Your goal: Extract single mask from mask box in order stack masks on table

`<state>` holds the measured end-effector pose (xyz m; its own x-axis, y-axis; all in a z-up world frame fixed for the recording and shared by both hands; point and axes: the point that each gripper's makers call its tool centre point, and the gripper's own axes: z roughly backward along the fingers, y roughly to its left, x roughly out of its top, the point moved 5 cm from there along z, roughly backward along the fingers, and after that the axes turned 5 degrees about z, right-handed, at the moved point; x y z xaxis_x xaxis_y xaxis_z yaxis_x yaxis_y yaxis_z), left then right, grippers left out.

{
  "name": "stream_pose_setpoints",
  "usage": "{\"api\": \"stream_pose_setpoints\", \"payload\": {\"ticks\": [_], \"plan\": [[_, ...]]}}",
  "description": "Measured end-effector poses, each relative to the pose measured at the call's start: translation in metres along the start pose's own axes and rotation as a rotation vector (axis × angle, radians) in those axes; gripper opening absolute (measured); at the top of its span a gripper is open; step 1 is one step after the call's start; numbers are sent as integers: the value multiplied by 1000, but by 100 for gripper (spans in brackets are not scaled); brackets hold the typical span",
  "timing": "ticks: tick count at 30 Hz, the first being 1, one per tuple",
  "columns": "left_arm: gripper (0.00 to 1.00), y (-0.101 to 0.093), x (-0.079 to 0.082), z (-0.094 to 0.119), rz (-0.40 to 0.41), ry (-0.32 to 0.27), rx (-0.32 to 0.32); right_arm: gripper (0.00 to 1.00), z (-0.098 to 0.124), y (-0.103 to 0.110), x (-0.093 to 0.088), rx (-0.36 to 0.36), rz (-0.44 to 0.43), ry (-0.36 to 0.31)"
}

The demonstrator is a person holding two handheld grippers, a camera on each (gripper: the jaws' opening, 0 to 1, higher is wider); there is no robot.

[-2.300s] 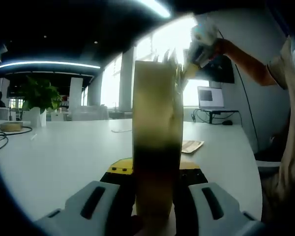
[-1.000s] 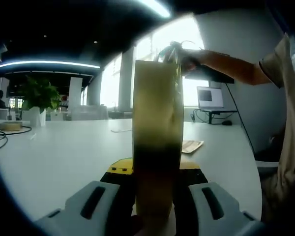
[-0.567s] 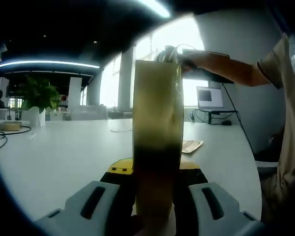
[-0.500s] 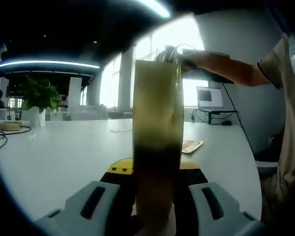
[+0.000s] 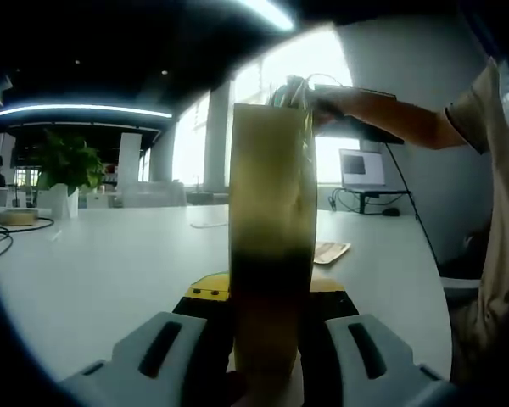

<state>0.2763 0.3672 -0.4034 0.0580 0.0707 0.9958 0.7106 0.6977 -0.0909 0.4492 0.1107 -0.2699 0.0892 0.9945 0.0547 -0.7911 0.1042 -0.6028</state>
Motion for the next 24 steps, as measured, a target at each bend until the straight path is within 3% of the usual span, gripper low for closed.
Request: {"api": "stream_pose_setpoints", "payload": {"ticks": [16, 24], "plan": [[19, 0, 0, 2, -3, 1, 3, 0, 23, 55, 9, -4, 100, -23], [19, 0, 0, 2, -4, 2, 4, 0, 26, 75, 2, -7, 109, -26]]}}
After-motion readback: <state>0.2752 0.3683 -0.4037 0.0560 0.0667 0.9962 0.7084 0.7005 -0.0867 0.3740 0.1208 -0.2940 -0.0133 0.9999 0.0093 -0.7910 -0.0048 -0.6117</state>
